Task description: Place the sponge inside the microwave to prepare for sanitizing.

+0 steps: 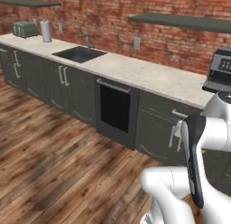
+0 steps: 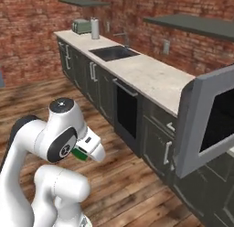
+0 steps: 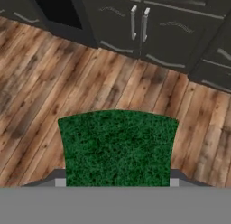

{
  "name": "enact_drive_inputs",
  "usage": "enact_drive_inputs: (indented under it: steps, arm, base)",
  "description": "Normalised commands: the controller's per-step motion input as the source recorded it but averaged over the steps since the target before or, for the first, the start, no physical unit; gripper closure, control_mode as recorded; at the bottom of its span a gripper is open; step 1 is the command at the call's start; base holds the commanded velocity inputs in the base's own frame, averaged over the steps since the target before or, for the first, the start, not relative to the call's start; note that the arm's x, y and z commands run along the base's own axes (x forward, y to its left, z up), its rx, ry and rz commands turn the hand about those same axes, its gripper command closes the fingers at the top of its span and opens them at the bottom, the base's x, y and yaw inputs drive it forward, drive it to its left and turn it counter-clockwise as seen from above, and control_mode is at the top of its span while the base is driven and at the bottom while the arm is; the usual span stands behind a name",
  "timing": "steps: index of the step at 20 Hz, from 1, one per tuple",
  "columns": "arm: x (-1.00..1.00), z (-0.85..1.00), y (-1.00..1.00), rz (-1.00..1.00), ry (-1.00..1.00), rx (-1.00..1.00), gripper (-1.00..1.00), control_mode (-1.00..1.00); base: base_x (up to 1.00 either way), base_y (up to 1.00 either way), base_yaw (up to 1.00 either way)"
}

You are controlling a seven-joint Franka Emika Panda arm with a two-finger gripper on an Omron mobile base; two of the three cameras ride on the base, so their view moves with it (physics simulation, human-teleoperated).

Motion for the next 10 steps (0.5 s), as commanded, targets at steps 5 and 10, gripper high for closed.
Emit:
enact_drive_inputs:
  steps: [5,10]
  arm:
    - [0.00,0.00,0.00,0.00,0.00,0.00,1.00,1.00]
    - [0.00,0.00,0.00,0.00,0.00,0.00,1.00,1.00]
  base:
    - [-0.44,-0.43,0.69]
    - [-0.49,-0.37,0.68]
